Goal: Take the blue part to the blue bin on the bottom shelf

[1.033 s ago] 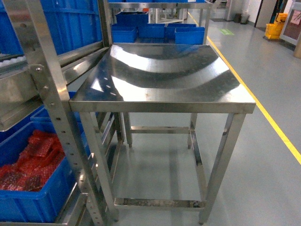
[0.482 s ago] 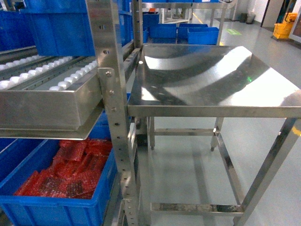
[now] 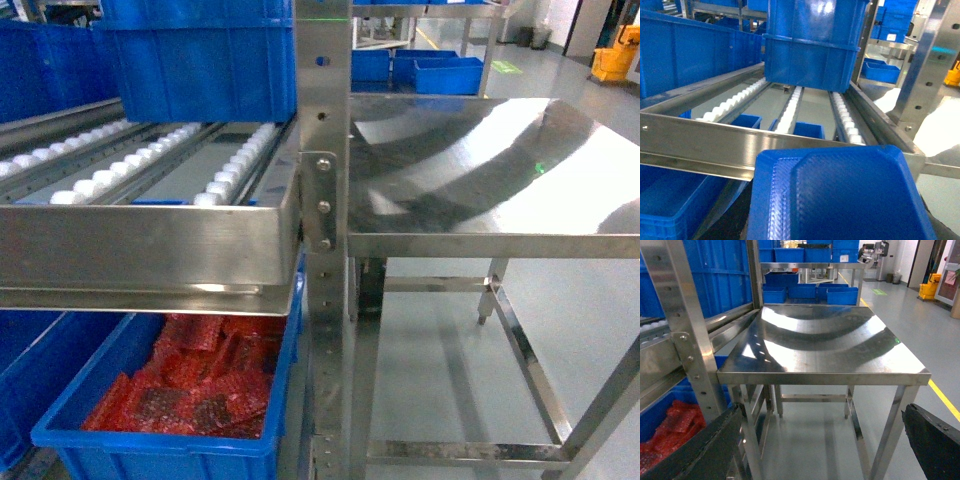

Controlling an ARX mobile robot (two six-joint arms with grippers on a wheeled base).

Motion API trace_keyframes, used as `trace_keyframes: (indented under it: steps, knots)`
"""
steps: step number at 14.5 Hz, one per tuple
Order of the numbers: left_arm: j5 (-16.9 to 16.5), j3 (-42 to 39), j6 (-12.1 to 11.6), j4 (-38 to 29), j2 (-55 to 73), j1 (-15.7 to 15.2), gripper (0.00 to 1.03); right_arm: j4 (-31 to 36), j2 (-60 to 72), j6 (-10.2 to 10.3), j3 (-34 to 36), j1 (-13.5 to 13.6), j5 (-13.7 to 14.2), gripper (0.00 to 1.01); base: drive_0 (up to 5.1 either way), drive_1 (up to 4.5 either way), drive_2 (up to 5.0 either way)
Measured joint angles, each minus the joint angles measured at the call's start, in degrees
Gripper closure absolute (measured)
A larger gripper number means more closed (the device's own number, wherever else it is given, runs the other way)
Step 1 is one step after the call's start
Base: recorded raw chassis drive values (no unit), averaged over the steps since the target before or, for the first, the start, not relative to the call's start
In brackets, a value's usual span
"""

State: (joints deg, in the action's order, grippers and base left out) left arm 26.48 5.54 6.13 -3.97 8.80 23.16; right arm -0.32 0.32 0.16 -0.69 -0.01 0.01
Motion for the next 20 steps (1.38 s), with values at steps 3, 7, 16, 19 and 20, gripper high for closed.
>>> trace_keyframes:
  steps: [3,7,16,19,20]
  knots:
    - [0.07,0.00,0.00,0.24,0.00,0.00,0.59,0.02,0.00,-0.02,0.00,0.00,0.00,0.03,-4.8,3.56,1.4]
    - [0.02,0.00,0.00,0.09,-0.02,0.00,0.59,0.07,0.00,-0.02,0.00,0.00,0.00,0.03,-4.8,3.56,1.4]
    - [-0.02,0.00,0.00,0.04,0.09,0.00,0.59,-0.02,0.00,0.00,0.00,0.00,0.00,0.03,-4.8,3.56,1.4]
    - [0.04,0.00,0.00,0.09,0.07,0.00,0.59,0.07,0.00,0.00,0.00,0.00,0.00,0.03,-4.8,3.56,1.4]
    - [0.09,0.00,0.02,0.04,0.09,0.00,0.59,-0.09,0.00,-0.02,0.00,0.00,-0.04,0.03,-4.8,3.56,1.4]
